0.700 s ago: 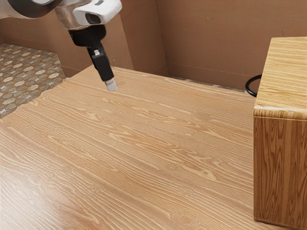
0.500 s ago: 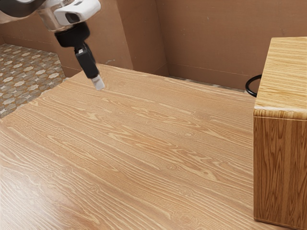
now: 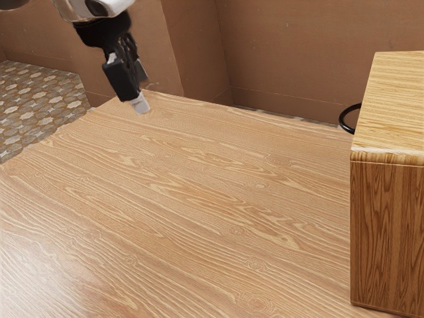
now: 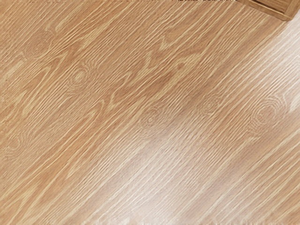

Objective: Pull the drawer handle with one arm to open the drawer

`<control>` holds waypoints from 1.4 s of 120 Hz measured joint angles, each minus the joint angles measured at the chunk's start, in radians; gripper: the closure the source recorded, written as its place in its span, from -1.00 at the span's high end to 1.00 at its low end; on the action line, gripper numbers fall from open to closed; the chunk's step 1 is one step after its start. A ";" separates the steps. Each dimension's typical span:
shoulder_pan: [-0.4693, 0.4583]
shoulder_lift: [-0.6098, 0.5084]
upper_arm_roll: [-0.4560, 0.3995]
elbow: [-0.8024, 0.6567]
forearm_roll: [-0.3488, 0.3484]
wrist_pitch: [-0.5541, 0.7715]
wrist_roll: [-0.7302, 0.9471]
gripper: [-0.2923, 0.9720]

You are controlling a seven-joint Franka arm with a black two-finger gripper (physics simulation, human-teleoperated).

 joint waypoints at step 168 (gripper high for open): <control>0.010 0.124 -0.134 0.003 -0.175 0.325 1.829 0.54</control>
